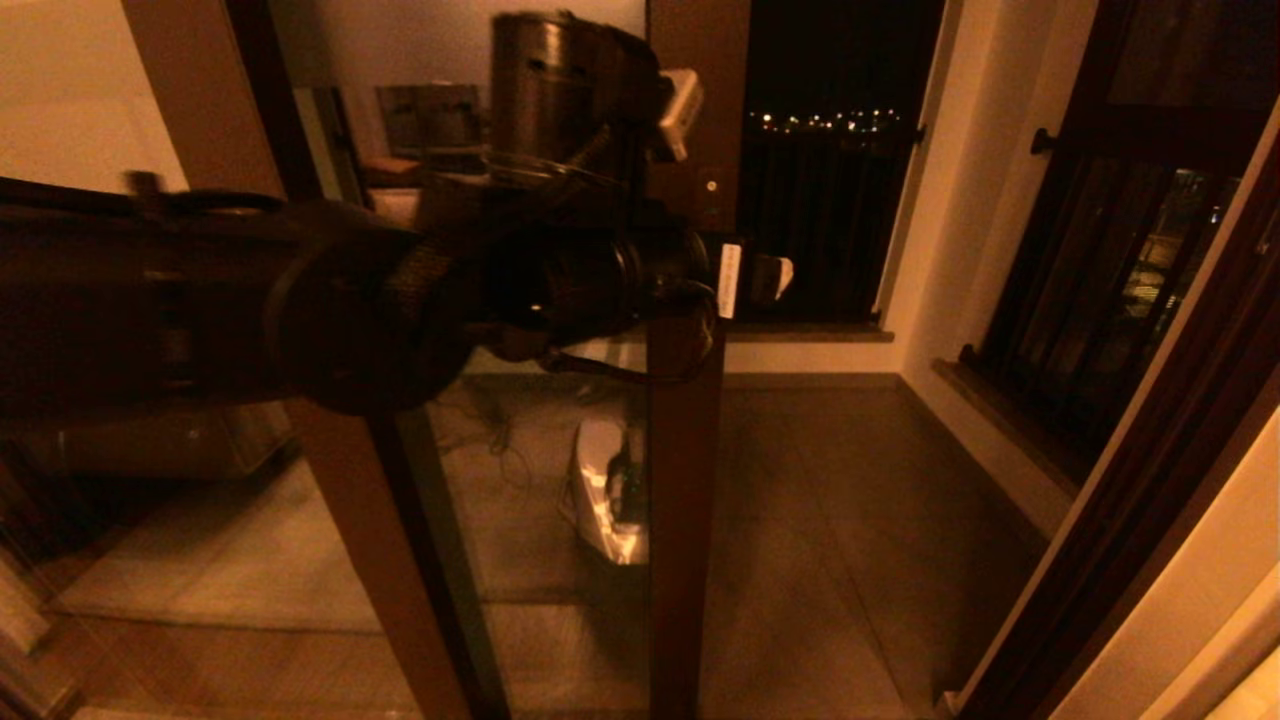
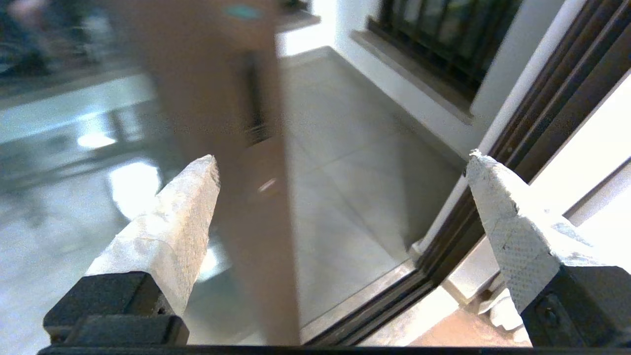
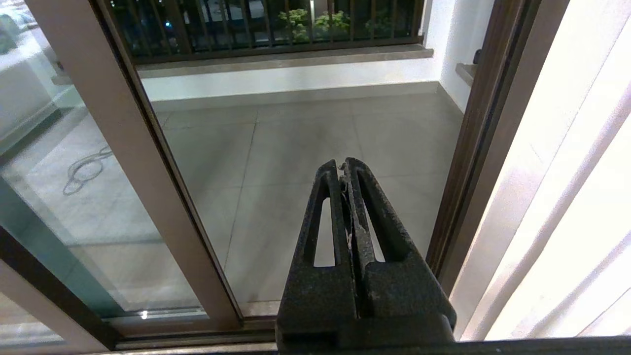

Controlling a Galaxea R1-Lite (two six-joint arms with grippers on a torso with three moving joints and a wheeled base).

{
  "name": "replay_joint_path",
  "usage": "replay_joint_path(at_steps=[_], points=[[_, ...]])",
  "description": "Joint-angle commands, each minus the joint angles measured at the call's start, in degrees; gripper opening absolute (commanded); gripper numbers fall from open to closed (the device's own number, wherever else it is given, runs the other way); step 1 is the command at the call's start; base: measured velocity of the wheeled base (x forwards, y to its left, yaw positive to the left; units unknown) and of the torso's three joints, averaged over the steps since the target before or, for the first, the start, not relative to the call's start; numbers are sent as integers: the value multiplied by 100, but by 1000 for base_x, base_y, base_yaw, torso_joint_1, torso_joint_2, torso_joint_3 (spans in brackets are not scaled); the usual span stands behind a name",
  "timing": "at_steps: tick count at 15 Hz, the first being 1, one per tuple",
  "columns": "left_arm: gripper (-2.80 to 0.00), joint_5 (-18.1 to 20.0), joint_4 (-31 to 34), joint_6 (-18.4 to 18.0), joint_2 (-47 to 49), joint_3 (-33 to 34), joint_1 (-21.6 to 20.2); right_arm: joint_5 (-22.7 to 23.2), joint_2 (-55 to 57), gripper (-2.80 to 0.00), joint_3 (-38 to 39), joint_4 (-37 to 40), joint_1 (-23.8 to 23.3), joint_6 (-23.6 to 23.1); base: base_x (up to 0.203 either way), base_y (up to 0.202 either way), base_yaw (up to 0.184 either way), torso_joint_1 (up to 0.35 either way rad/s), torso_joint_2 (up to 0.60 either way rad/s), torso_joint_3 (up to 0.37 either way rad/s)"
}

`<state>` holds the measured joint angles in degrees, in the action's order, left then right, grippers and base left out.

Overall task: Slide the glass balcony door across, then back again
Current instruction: Close the slid door

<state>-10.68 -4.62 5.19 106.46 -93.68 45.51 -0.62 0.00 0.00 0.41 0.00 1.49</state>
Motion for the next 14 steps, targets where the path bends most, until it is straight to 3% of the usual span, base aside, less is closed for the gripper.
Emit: replay_joint_path(at_steps=[1, 4, 7, 10, 14], points=[[0, -99, 199, 2, -1280, 522, 2, 1, 0, -280, 0, 2, 0, 1, 0, 0, 0, 0, 0, 0], [0, -261, 902, 35, -3075, 1724, -229, 1, 0, -280, 0, 2, 0, 1, 0, 0, 0, 0, 0, 0], [0, -313, 1397, 62, -4746, 2831, -1065, 1, 0, -280, 0, 2, 0, 1, 0, 0, 0, 0, 0, 0], [0, -290, 2064, 104, -5845, 3280, -1982, 1, 0, -280, 0, 2, 0, 1, 0, 0, 0, 0, 0, 0], [0, -266, 2424, 161, -6805, 3549, -2518, 1, 0, -280, 0, 2, 0, 1, 0, 0, 0, 0, 0, 0]])
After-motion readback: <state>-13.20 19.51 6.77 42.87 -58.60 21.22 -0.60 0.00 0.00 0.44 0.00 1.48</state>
